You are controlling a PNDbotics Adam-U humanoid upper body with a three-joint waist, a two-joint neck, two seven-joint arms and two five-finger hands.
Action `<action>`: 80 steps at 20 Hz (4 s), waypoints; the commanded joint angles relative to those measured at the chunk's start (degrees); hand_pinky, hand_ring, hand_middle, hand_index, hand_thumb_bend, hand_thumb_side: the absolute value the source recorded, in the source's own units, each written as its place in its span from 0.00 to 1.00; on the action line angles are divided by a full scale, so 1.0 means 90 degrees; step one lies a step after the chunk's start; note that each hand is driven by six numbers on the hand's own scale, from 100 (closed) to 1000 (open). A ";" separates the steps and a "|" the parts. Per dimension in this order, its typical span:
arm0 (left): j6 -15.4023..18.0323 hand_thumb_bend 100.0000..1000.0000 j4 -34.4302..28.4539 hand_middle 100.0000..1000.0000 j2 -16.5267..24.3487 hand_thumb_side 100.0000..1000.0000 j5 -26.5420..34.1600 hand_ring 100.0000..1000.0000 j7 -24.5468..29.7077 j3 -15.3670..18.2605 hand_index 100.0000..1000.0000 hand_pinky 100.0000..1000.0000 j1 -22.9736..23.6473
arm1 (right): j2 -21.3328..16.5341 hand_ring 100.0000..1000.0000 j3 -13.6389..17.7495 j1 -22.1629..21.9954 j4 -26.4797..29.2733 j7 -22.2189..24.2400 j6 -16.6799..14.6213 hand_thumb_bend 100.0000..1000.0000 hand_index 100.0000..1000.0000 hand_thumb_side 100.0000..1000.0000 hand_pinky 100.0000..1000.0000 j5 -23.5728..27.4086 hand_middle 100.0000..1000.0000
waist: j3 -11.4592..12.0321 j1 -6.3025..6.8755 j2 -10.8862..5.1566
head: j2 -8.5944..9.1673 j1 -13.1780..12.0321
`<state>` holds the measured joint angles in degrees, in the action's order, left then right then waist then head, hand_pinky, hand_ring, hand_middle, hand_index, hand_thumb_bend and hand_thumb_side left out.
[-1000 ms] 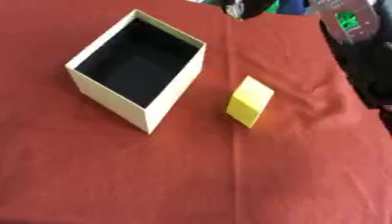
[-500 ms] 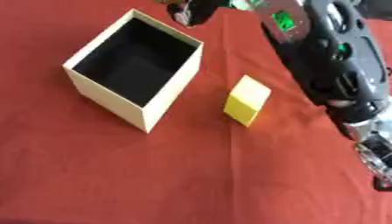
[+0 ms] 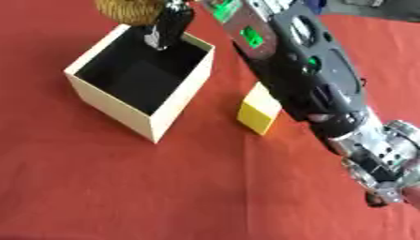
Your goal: Pick up objects on the table and place them in the box.
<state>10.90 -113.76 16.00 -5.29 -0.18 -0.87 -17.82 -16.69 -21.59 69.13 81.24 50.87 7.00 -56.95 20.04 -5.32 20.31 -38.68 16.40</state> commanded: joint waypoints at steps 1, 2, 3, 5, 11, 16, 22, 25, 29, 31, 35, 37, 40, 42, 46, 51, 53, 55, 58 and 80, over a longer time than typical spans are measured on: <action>0.0006 0.00 -0.0092 0.84 0.0018 0.83 0.0042 0.85 0.0032 -0.0007 0.80 0.61 -0.0069 | 0.0194 0.80 0.0017 0.0217 -0.0213 -0.0017 -0.0054 0.00 0.70 0.19 0.79 -0.0039 0.37 | 0.0026 0.0072 -0.0174 | 0.0000 0.0039; 0.0006 0.00 -0.0092 0.84 0.0015 0.83 0.0044 0.85 0.0034 -0.0007 0.80 0.61 -0.0068 | 0.0255 0.80 0.0013 0.0233 -0.0307 -0.0025 -0.0060 0.00 0.70 0.20 0.79 -0.0054 0.37 | 0.0035 0.0070 -0.0176 | -0.0003 0.0045; 0.0004 0.00 -0.0092 0.84 0.0013 0.83 0.0046 0.85 0.0036 -0.0007 0.80 0.61 -0.0067 | 0.0304 0.80 0.0013 0.0246 -0.0389 -0.0042 -0.0065 0.00 0.70 0.19 0.79 -0.0084 0.37 | 0.0042 0.0069 -0.0178 | -0.0004 0.0048; 0.0002 0.01 -0.0092 0.84 0.0008 0.83 0.0049 0.85 0.0041 -0.0010 0.80 0.61 -0.0064 | 0.0373 0.80 0.0034 0.0255 -0.0550 -0.0096 -0.0052 0.00 0.70 0.20 0.79 -0.0176 0.38 | 0.0052 0.0061 -0.0180 | -0.0006 0.0052; -0.0003 0.00 -0.0092 0.84 -0.0004 0.83 0.0044 0.85 0.0047 -0.0003 0.80 0.61 -0.0054 | 0.0410 0.80 0.0099 0.0221 -0.0876 -0.0217 -0.0051 0.00 0.70 0.22 0.79 -0.0283 0.38 | 0.0066 0.0051 -0.0179 | 0.0000 0.0039; -0.0001 0.00 -0.0092 0.84 -0.0008 0.83 0.0035 0.85 0.0048 0.0004 0.80 0.61 -0.0049 | 0.0346 0.80 0.0117 0.0190 -0.0880 -0.0194 -0.0075 0.00 0.69 0.22 0.79 -0.0312 0.38 | 0.0050 0.0056 -0.0174 | -0.0002 0.0024; -0.0002 0.00 -0.0092 0.84 -0.0012 0.83 0.0027 0.85 0.0047 0.0006 0.80 0.61 -0.0042 | 0.0283 0.82 0.0123 0.0130 -0.0967 -0.0048 -0.0133 0.00 0.74 0.31 0.80 -0.0305 0.46 | 0.0036 0.0062 -0.0163 | -0.0003 0.0014; 0.0001 0.00 -0.0092 0.84 -0.0014 0.83 0.0025 0.85 0.0051 0.0007 0.80 0.61 -0.0041 | 0.0299 0.84 0.0148 0.0121 -0.0987 0.0063 -0.0287 0.00 0.82 0.40 0.81 -0.0199 0.59 | 0.0037 0.0069 -0.0161 | -0.0009 0.0017; 0.0002 0.00 -0.0092 0.84 -0.0016 0.83 0.0018 0.85 0.0067 0.0010 0.80 0.61 -0.0035 | 0.0285 0.85 0.0199 0.0122 -0.0991 0.0117 -0.0403 0.00 0.84 0.44 0.82 -0.0207 0.61 | 0.0034 0.0067 -0.0163 | -0.0012 0.0014; 0.0001 0.00 -0.0092 0.84 -0.0018 0.83 0.0015 0.85 0.0074 0.0012 0.80 0.61 -0.0035 | 0.0273 0.85 0.0219 0.0108 -0.1016 0.0121 -0.0438 0.00 0.84 0.48 0.82 -0.0275 0.63 | 0.0028 0.0062 -0.0162 | -0.0011 0.0009; 0.0000 0.00 -0.0092 0.84 -0.0023 0.83 0.0008 0.85 0.0080 0.0016 0.79 0.61 -0.0031 | 0.0268 0.85 0.0269 0.0049 -0.1171 0.0122 -0.0512 0.00 0.82 0.51 0.81 -0.0393 0.59 | 0.0027 0.0067 -0.0153 | -0.0006 -0.0003; 0.0002 0.00 -0.0092 0.84 -0.0026 0.83 0.0007 0.85 0.0080 0.0017 0.79 0.61 -0.0031 | 0.0271 0.85 0.0279 0.0029 -0.1267 0.0122 -0.0542 0.00 0.82 0.54 0.81 -0.0460 0.59 | 0.0029 0.0072 -0.0149 | -0.0001 -0.0004; 0.0005 0.00 -0.0092 0.84 -0.0029 0.83 0.0005 0.85 0.0089 0.0014 0.79 0.61 -0.0030 | 0.0293 0.86 0.0291 0.0018 -0.1382 0.0122 -0.0622 0.00 0.85 0.63 0.82 -0.0565 0.68 | 0.0024 0.0080 -0.0143 | -0.0001 0.0001; 0.0006 0.00 -0.0092 0.84 -0.0031 0.83 0.0003 0.85 0.0089 0.0016 0.79 0.61 -0.0031 | 0.0303 0.87 0.0295 0.0017 -0.1434 0.0122 -0.0738 0.00 0.87 0.69 0.83 -0.0627 0.72 | 0.0020 0.0085 -0.0140 | -0.0001 0.0003; 0.0008 0.00 -0.0092 0.84 -0.0032 0.83 0.0002 0.85 0.0096 0.0016 0.79 0.61 -0.0029 | 0.0306 0.91 0.0311 0.0020 -0.1479 0.0122 -0.1123 0.00 0.95 0.86 0.85 -0.0712 0.82 | 0.0011 0.0089 -0.0142 | -0.0008 0.0000; 0.0015 0.00 -0.0092 0.84 -0.0031 0.82 0.0004 0.85 0.0108 0.0019 0.79 0.61 -0.0037 | 0.0287 0.92 0.0445 0.0032 -0.1307 0.0122 -0.1392 0.02 0.95 0.99 0.86 -0.0828 0.83 | -0.0005 0.0099 -0.0150 | 0.0005 -0.0011; 0.0018 0.00 -0.0092 0.84 -0.0031 0.82 0.0006 0.85 0.0112 0.0020 0.79 0.61 -0.0042 | 0.0275 0.91 0.0499 0.0035 -0.1196 0.0122 -0.1386 0.02 0.95 1.00 0.86 -0.0829 0.83 | -0.0012 0.0103 -0.0153 | 0.0012 -0.0016; 0.0018 0.00 -0.0092 0.84 -0.0031 0.82 0.0006 0.85 0.0120 0.0018 0.79 0.61 -0.0047 | 0.0265 0.91 0.0554 0.0039 -0.1074 0.0122 -0.1321 0.02 0.95 1.00 0.85 -0.0813 0.83 | -0.0021 0.0106 -0.0154 | 0.0020 -0.0018; 0.0018 0.00 -0.0092 0.84 -0.0033 0.82 0.0006 0.85 0.0135 0.0017 0.79 0.61 -0.0053 | 0.0257 0.91 0.0609 0.0046 -0.0903 0.0122 -0.1197 0.00 0.94 1.00 0.85 -0.0791 0.82 | -0.0033 0.0113 -0.0152 | 0.0025 -0.0018; 0.0002 0.00 -0.0092 0.84 0.0065 0.82 -0.0067 0.85 0.0079 0.0076 0.79 0.61 -0.0019 | -0.1624 0.91 0.0916 -0.0516 0.1679 0.0119 -0.0741 0.02 0.92 0.93 0.86 0.0134 0.82 | -0.0219 0.0069 -0.0162 | -0.0133 -0.0155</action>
<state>10.92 -113.76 15.18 -5.75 0.78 -0.78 -17.68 -28.33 -13.55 63.65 93.91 52.08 -0.10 -56.57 18.01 -5.04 20.17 -39.33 15.22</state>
